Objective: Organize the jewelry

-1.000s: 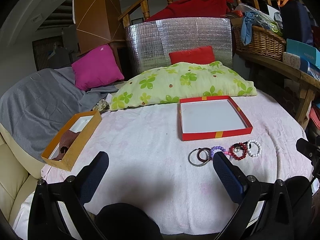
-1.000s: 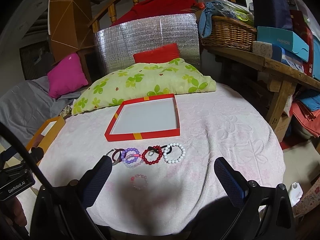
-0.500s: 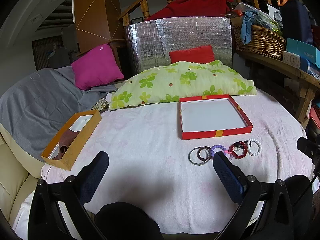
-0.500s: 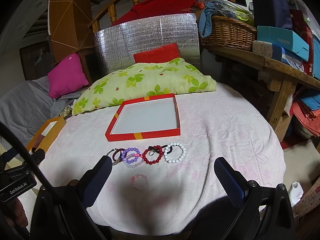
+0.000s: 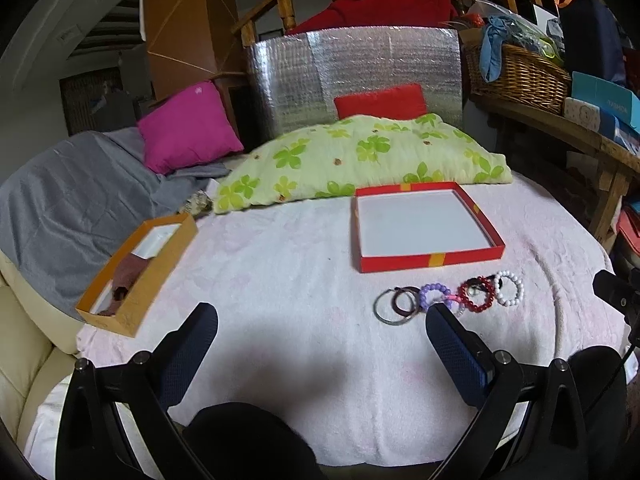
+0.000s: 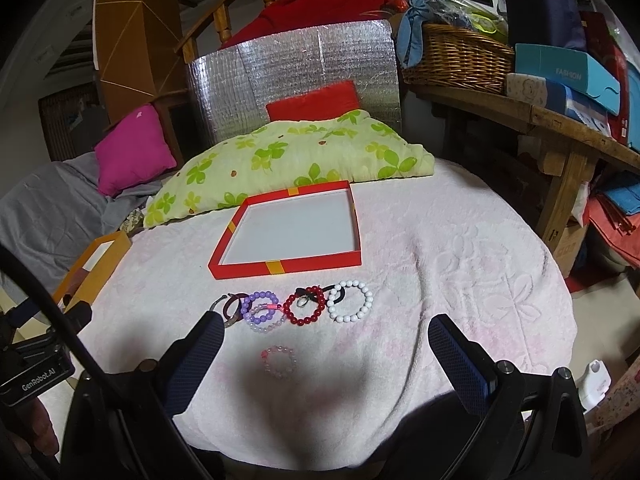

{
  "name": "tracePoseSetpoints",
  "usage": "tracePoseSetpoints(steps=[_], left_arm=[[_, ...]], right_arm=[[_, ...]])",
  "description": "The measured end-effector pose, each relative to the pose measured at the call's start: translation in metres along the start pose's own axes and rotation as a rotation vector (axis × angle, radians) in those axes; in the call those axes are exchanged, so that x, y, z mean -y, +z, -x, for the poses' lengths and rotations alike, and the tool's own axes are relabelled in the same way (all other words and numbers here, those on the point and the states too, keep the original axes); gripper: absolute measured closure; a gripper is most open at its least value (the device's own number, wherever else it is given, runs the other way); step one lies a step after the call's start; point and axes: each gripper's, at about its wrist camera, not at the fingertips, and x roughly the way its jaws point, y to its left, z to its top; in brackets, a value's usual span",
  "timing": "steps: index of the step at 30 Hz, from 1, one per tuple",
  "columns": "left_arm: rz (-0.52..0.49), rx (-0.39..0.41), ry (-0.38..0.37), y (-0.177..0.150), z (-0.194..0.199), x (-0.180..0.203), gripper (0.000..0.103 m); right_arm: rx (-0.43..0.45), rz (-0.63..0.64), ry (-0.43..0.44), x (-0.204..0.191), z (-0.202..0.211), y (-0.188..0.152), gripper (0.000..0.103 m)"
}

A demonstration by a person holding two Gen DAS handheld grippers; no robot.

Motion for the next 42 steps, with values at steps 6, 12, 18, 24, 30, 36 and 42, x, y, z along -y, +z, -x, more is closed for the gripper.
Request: tracePoseSetpoints(steps=[6, 12, 18, 24, 30, 36, 42], left_arm=[[0.069, -0.123, -0.173, -0.013, -0.05, -0.005, 0.0], [0.093, -0.22, -0.205, -0.032, -0.097, -0.006, 0.0], [0.09, -0.262, -0.225, -0.038, -0.131, -0.007, 0.001], [0.027, -0.242, -0.285, -0.03, -0.159, 0.002, 0.024], [0.025, -0.282, -0.378, -0.025, -0.195, 0.014, 0.031], [0.104, -0.351, -0.478, -0.026, -0.223, 0.022, 0.044], [0.09, -0.31, -0.511, -0.025, -0.216, 0.03, 0.029]], right_arm=[[-0.06, -0.04, 0.044, 0.037, -0.041, -0.006, 0.0], [-0.156, -0.096, 0.074, 0.07, -0.101, -0.008, 0.014], [-0.258, -0.067, 0.087, 0.065, -0.162, -0.011, 0.05], [-0.298, -0.057, 0.013, 0.077, -0.205, -0.007, 0.068], [-0.306, 0.008, 0.002, 0.066, -0.222, -0.006, 0.079], [-0.272, 0.018, 0.009, 0.057, -0.22, -0.005, 0.092], [-0.254, 0.038, -0.011, 0.051, -0.22, -0.008, 0.092]])
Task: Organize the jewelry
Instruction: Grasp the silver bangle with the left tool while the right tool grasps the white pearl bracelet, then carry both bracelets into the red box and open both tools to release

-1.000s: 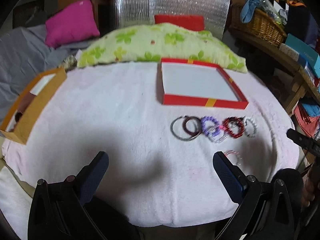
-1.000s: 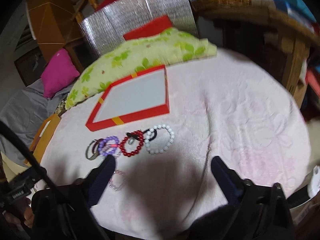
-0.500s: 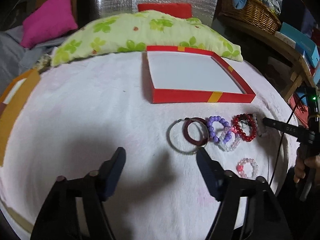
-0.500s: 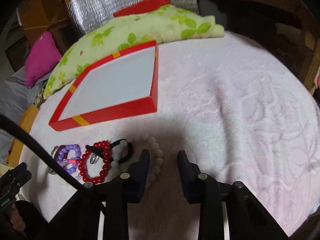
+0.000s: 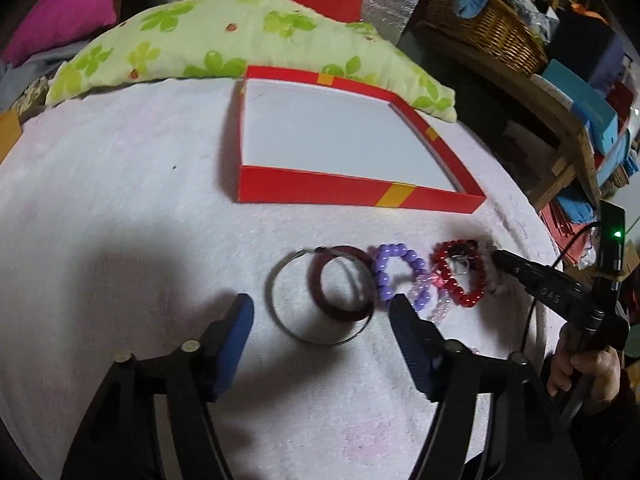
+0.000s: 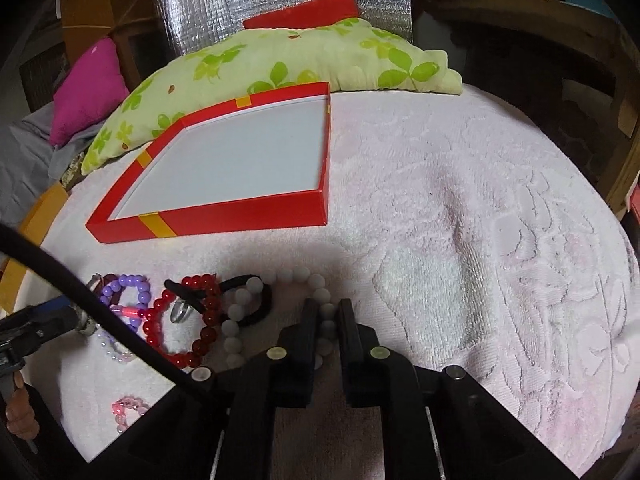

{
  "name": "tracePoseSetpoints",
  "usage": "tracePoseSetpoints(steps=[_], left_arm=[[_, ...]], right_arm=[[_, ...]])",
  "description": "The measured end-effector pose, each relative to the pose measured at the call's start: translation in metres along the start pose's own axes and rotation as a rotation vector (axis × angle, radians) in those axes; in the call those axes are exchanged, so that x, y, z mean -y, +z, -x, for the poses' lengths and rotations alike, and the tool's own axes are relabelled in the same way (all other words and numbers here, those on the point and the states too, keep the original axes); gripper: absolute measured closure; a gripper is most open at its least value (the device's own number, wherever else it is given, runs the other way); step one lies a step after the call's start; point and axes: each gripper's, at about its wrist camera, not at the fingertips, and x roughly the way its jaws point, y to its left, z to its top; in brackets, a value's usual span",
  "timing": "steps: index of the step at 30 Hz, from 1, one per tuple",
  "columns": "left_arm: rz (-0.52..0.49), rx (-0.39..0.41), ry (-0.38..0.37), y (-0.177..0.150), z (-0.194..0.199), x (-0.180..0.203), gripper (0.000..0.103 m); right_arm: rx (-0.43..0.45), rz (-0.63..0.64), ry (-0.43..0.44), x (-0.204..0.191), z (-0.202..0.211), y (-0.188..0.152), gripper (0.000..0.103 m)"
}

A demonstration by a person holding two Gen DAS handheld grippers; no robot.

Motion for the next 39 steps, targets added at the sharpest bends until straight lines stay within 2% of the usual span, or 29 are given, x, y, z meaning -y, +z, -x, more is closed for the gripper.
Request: tracePoseSetpoints(steps=[4, 12, 13, 14, 17, 23, 30, 35, 39], left_arm=[[0.004, -0.043, 0.012, -0.001, -0.01, 0.001, 0.029], [-0.047, -0.022, 0.021, -0.003, -0.012, 0.005, 0.029], [-0.055, -0.014, 0.019, -0.003, -0.011, 0.005, 0.031], [-0.061, -0.008, 0.019, -0.003, -0.011, 0.005, 0.042], [-0.066, 0.002, 0.019, -0.002, -0.01, 0.002, 0.042], [-0.078, 0.089, 0.01, 0.002, 0.007, 0.003, 0.042], [-0.076, 0.174, 0.039, 0.008, 0.026, -0.001, 0.042], [-0.11, 0.194, 0.066, 0.017, 0.03, 0.005, 0.042], [-0.173, 0.206, 0.088, 0.047, 0.028, 0.015, 0.042]], right_arm=[[0.006, -0.009, 0.006, -0.001, 0.0, 0.0, 0.092], [0.023, -0.018, 0.016, -0.003, 0.004, -0.001, 0.092], [0.028, -0.017, 0.026, -0.004, 0.006, -0.001, 0.092], [0.035, -0.017, 0.032, -0.004, 0.007, -0.001, 0.092], [0.055, -0.022, 0.046, -0.005, 0.013, 0.0, 0.092], [0.093, -0.052, 0.085, -0.004, 0.028, 0.004, 0.092], [0.168, -0.083, 0.158, -0.003, 0.054, 0.011, 0.092], [0.194, -0.078, 0.2, -0.009, 0.063, 0.03, 0.092], [0.215, -0.084, 0.249, -0.021, 0.057, 0.067, 0.092]])
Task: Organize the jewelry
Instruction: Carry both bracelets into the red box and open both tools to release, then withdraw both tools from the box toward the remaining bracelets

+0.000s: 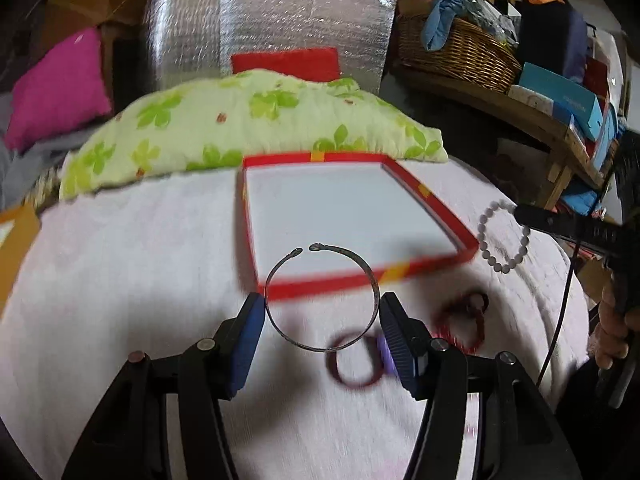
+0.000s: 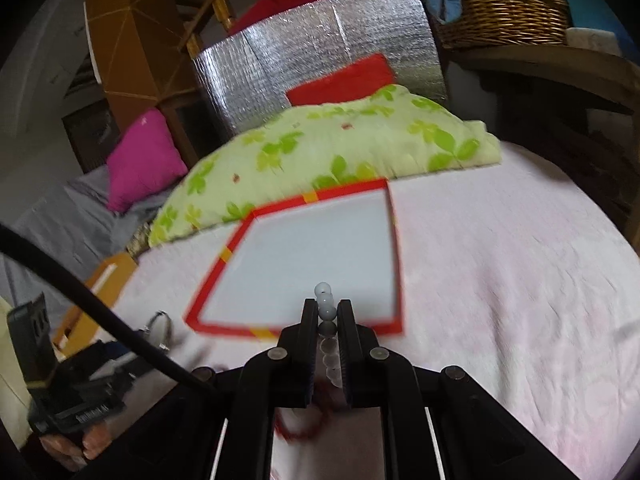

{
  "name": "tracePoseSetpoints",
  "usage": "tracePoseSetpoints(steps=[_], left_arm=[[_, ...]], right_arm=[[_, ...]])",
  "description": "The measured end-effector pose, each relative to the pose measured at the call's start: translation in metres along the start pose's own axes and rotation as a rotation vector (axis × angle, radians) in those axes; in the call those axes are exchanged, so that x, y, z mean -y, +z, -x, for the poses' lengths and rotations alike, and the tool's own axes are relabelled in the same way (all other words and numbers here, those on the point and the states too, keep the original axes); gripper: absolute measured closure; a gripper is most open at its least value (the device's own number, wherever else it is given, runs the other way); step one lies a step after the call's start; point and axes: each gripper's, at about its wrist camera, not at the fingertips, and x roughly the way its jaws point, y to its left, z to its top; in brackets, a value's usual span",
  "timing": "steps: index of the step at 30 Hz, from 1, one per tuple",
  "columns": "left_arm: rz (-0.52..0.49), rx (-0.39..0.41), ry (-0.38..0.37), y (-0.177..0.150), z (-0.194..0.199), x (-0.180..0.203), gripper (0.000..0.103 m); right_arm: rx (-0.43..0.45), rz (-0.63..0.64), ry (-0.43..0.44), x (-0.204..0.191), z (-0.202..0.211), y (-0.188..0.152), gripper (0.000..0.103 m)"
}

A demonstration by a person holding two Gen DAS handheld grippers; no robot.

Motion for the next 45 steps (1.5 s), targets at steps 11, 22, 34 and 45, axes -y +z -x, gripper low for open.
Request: tracePoseSetpoints(steps=[11, 22, 34, 45], left_arm=[[0.062, -0.062, 0.021, 0.061, -0.086, -0.013, 0.042], [0.056, -0.164, 0.032, 0.045, -0.115, -0.019, 0.039], [0.048, -0.04, 0.099, 0.033, -0.06, -0.027, 0.034], [0.094, -0.086, 0.123, -0.027, -0.013, -0.029, 0.033]], right_arm=[[-0.174, -0.094, 0.08, -0.002, -0.113, 0.046, 0.092], [-0.268, -0.137, -0.026, 0.017, -0.151, 0.038, 0.076], [-0.132, -0.106, -0.035, 0.018, -0.085, 0.038, 0.058], [-0.117, -0.194, -0.028, 0.043, -0.026, 0.003, 0.058]])
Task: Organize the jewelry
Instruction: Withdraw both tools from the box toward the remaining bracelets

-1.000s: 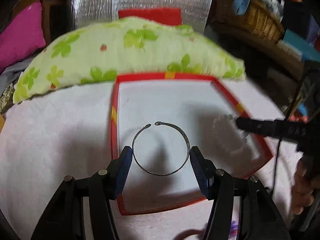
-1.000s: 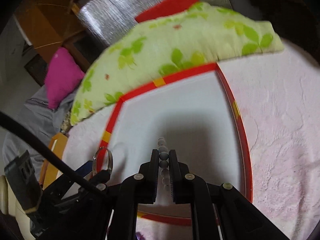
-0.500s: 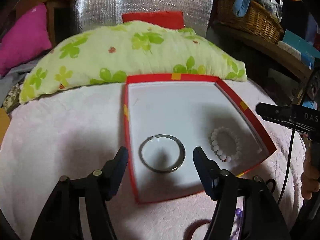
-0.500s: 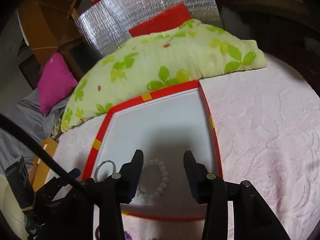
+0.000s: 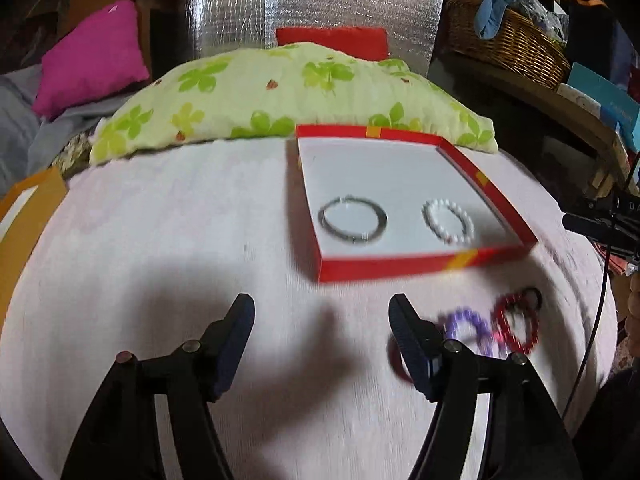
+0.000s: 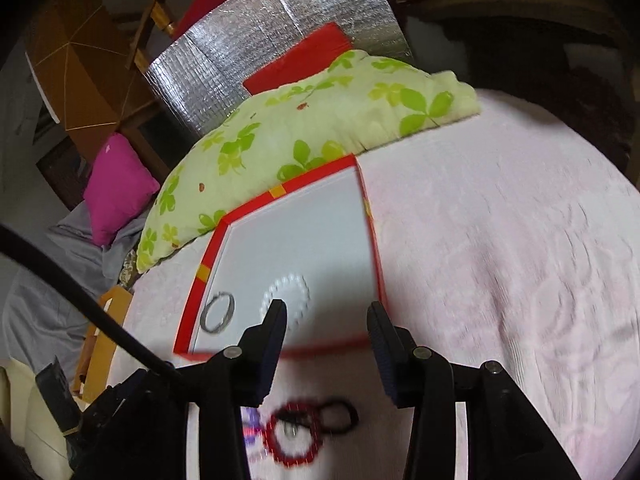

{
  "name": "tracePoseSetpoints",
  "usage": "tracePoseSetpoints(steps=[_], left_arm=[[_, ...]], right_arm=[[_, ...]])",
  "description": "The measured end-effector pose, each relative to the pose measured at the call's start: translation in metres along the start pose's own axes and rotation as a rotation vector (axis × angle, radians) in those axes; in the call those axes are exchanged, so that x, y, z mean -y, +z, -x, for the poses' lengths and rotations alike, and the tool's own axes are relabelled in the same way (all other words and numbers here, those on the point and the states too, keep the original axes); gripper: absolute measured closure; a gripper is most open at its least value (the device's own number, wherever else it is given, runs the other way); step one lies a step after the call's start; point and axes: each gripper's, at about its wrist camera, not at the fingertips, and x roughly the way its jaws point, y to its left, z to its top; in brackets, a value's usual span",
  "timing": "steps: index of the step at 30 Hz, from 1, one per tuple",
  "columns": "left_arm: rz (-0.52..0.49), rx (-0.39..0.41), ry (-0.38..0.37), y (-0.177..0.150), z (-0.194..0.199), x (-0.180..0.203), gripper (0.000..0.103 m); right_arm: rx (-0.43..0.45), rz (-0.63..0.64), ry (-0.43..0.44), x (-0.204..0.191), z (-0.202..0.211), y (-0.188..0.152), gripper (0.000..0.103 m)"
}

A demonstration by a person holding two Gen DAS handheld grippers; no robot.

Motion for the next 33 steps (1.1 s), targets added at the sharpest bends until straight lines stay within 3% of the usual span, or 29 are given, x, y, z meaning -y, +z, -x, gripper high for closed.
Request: tracePoseSetpoints(steps=[7, 11, 33], left_arm=[[-0.019, -0.033, 0.005, -0.03, 0.013, 0.009, 0.033], [-0.089, -0.023, 0.049, -0.039, 0.017, 0.023, 0.033], [-0.154, -0.045, 0.116, -0.038, 0.009, 0.034, 0.032]], right_arm=[[-0.064, -0.024, -0.005, 0.016, 0.012, -0.034, 0.058], [-0.09, -0.011, -0.005, 0.015, 0.011, -0.044, 0.058], [-0.168, 0.143, -0.013, -0.012, -0.01, -0.06, 0.058]])
